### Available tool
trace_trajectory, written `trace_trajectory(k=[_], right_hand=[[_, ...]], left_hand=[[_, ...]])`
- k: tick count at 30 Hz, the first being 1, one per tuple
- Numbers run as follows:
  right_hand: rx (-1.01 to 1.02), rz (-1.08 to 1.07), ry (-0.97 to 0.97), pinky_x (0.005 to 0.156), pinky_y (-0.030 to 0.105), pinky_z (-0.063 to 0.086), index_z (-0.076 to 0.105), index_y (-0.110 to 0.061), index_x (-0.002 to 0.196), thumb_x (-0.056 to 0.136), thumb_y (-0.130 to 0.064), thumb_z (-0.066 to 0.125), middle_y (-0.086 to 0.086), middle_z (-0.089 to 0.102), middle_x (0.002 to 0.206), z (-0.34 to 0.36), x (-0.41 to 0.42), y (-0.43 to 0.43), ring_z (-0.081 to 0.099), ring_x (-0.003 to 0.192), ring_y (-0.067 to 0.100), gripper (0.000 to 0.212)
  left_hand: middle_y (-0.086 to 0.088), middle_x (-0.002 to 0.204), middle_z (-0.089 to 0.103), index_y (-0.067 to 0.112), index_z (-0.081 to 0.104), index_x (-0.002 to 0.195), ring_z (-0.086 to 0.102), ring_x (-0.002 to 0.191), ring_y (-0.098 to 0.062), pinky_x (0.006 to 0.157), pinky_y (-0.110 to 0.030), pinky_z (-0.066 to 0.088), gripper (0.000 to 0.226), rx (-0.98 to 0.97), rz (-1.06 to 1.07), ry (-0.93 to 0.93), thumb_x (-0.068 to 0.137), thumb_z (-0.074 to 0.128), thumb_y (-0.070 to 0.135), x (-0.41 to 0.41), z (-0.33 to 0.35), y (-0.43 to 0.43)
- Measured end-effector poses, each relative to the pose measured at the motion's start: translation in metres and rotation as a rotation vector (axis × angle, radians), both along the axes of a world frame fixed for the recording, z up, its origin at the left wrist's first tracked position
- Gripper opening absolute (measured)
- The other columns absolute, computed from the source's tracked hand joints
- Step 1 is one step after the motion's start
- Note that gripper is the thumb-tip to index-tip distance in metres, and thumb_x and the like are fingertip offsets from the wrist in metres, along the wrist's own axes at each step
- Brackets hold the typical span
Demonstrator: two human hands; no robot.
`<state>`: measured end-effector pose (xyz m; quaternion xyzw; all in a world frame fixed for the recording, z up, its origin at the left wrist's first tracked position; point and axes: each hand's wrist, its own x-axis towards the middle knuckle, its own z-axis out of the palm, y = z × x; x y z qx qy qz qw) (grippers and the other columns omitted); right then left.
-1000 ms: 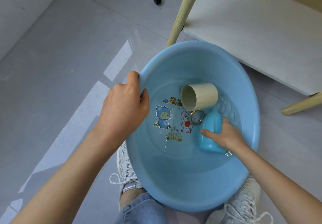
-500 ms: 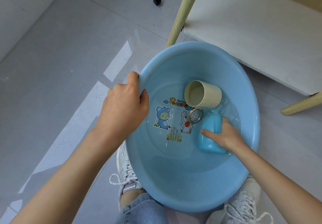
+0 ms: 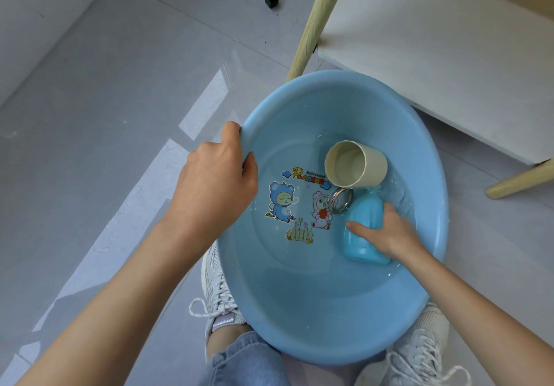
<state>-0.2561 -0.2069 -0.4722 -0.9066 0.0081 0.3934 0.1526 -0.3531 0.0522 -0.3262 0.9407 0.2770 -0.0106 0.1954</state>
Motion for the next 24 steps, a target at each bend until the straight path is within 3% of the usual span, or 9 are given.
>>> trace_trajectory(k=[13,24], right_hand=[[0.001,0.006,-0.013,0.094,0.044,0.046,0.039,-0.011,0.133,0.071,-0.062,0.071,0.011,0.057,0.129,0.0002,0.0000,0.0000,0.054,0.118,0.033,0.087],[0.003,-0.011,-0.003,0.094,0.044,0.047,0.038,-0.011,0.134,0.070,-0.062,0.072,0.011,0.058,0.127,0.0006,0.0005,-0.0002,0.055,0.116,0.034,0.089]], left_hand=[[-0.007,0.059,0.034,0.007,0.042,0.105,0.032,0.056,-0.028,0.054,-0.035,0.027,0.018,-0.030,0.022,0.019,0.094,0.045,0.021,0.0017,0.0045,-0.0012],[-0.007,0.059,0.035,0.013,0.032,0.095,0.031,0.053,-0.020,0.052,-0.035,0.026,0.014,-0.057,0.022,0.013,0.094,0.045,0.020,0.0030,0.0084,-0.0029]])
